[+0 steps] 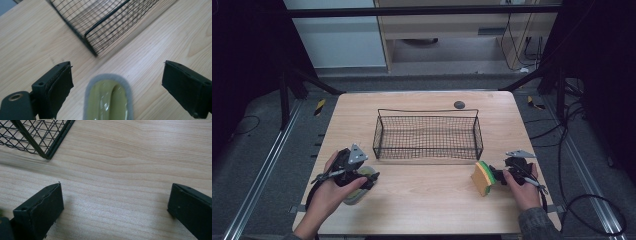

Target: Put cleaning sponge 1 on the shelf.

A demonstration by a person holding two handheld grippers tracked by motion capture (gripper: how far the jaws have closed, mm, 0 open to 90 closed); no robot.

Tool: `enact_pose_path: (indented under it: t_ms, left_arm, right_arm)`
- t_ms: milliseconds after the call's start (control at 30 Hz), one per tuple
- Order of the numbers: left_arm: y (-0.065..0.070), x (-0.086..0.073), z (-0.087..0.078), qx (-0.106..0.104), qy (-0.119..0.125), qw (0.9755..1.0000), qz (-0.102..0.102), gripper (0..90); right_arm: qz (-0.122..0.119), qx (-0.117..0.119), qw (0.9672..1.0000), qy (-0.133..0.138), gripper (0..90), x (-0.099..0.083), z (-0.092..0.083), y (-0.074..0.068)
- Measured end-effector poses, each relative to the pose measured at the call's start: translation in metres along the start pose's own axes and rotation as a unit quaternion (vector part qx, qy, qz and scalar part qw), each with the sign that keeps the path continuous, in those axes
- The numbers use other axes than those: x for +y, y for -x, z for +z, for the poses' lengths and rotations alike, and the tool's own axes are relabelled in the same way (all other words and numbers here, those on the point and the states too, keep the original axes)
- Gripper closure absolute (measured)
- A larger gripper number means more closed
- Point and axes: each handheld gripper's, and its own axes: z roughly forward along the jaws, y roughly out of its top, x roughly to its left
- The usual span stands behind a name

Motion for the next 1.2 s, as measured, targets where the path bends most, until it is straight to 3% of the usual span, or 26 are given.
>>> enact_pose_path:
  t_ms: [67, 100, 267, 533, 633, 700, 767, 1200]
  left_arm:
    - [-0.005, -0.005, -0.002, -0.002, -0.007, 1.0000, -0.006, 9.2]
    - [-0.010, -0.010, -0.002, 0.005, -0.024, 0.9997, -0.008, 9.2]
    - [-0.015, -0.021, -0.003, 0.007, -0.047, 0.9989, -0.001, 14.9]
    - [-0.025, -0.031, -0.006, -0.006, -0.082, 0.9965, -0.014, 9.0]
    - [-0.026, -0.031, -0.010, -0.006, -0.096, 0.9953, -0.010, 9.1]
    - [-0.026, -0.032, -0.012, -0.010, -0.099, 0.9949, -0.011, 11.3]
    - [-0.025, -0.031, -0.014, -0.024, -0.112, 0.9934, 0.003, 21.3]
    - [-0.026, -0.030, -0.003, -0.042, -0.147, 0.9879, 0.025, 34.5]
  right_arm:
    - [0.002, 0.000, 1.0000, 0.001, 0.4, 0.000, 0.000, 0.000]
    - [0.003, -0.001, 1.0000, 0.000, 0.5, -0.001, -0.001, 0.000]
    - [-0.001, -0.002, 1.0000, 0.001, 0.5, -0.003, -0.002, 0.001]
    - [-0.001, -0.001, 1.0000, 0.000, 0.4, -0.003, -0.003, 0.001]
    - [0.000, -0.002, 1.0000, 0.000, 0.4, -0.003, -0.003, 0.001]
    - [0.001, -0.002, 1.0000, -0.001, 0.4, -0.002, -0.003, 0.001]
    - [0.000, -0.002, 1.0000, 0.000, 0.4, -0.003, -0.002, 0.001]
    - [-0.002, 0.002, 1.0000, 0.002, 0.5, -0.004, -0.003, 0.001]
